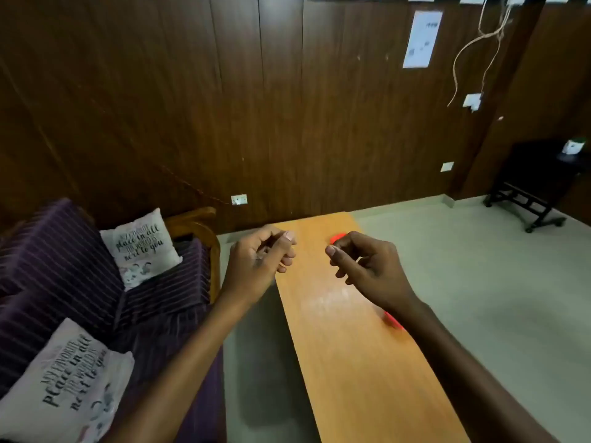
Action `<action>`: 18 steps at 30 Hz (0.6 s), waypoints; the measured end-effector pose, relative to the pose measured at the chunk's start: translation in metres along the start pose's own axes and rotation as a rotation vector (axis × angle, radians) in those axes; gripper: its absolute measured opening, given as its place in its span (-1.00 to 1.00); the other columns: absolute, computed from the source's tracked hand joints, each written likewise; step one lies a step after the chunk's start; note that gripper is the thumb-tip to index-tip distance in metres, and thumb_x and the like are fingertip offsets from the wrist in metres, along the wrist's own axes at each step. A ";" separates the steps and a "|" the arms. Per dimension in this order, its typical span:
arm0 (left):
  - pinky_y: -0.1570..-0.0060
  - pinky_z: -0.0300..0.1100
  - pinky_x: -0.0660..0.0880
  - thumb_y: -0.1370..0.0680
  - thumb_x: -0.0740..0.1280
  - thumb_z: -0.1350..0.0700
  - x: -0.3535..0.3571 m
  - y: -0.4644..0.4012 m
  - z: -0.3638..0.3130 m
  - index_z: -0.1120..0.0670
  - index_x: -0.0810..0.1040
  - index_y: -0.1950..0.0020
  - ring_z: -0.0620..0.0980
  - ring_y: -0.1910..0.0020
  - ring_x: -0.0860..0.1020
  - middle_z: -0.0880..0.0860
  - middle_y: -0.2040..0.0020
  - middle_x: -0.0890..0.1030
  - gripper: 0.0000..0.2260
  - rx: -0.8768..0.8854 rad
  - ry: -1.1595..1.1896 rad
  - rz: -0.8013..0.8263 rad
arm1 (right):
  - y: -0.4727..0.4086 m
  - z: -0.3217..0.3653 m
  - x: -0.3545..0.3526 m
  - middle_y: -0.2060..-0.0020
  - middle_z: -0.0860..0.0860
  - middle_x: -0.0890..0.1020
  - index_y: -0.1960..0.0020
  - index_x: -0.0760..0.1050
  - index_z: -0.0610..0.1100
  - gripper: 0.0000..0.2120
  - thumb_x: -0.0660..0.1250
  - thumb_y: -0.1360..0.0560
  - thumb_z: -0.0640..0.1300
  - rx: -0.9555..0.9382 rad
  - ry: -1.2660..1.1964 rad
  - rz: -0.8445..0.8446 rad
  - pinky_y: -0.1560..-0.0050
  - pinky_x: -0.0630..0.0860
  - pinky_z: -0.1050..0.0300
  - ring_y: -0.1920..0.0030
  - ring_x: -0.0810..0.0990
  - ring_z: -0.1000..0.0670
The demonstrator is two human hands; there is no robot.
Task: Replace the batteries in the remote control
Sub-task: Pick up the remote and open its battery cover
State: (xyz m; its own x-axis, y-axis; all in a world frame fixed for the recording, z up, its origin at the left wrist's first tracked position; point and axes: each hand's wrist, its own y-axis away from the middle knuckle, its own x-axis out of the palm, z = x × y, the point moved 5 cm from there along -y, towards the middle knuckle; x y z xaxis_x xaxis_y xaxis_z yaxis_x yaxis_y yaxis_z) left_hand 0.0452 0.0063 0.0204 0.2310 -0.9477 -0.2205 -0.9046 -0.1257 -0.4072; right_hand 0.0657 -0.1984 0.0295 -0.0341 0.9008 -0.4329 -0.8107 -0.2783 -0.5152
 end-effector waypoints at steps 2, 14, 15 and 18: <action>0.29 -0.14 0.62 -0.63 0.32 0.06 0.014 -0.018 0.024 0.08 0.67 0.04 0.02 0.26 0.66 0.10 0.24 0.69 -0.83 -0.065 -0.013 0.016 | -0.012 -0.033 0.002 0.30 -0.01 0.68 0.13 0.62 -0.18 -0.84 0.43 -0.57 -0.12 0.094 0.011 -0.019 0.36 0.62 -0.07 0.35 0.68 -0.01; 0.29 -0.16 0.59 -0.61 0.36 0.03 0.123 -0.123 0.177 0.12 0.67 0.11 -0.03 0.30 0.63 0.02 0.30 0.67 -0.80 -0.419 0.060 0.245 | -0.054 -0.224 0.003 0.31 -0.05 0.68 0.15 0.61 -0.12 -0.80 0.42 -0.55 0.00 0.557 0.020 -0.030 0.23 0.63 -0.14 0.33 0.69 -0.01; 0.28 -0.14 0.59 -0.61 0.37 0.04 0.132 -0.134 0.189 0.13 0.67 0.11 -0.03 0.30 0.63 0.03 0.30 0.67 -0.80 -0.437 0.064 0.273 | -0.057 -0.238 0.003 0.32 -0.02 0.68 0.15 0.61 -0.10 -0.80 0.42 -0.55 0.01 0.588 0.030 -0.043 0.22 0.63 -0.14 0.32 0.69 0.00; 0.24 -0.06 0.60 -0.61 0.37 0.05 0.161 -0.167 0.226 0.15 0.67 0.10 -0.01 0.28 0.63 0.10 0.26 0.68 -0.80 -0.484 0.058 0.382 | -0.064 -0.283 0.006 0.32 0.00 0.68 0.15 0.62 -0.10 -0.81 0.43 -0.55 0.00 0.692 0.055 -0.089 0.22 0.64 -0.14 0.32 0.69 0.03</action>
State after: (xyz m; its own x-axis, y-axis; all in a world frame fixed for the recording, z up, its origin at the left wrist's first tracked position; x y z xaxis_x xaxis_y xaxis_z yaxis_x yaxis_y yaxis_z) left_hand 0.3146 -0.0587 -0.1469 -0.1485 -0.9648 -0.2172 -0.9826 0.1193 0.1422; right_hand 0.2822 -0.2695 -0.1493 0.0643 0.8872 -0.4569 -0.9956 0.0883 0.0313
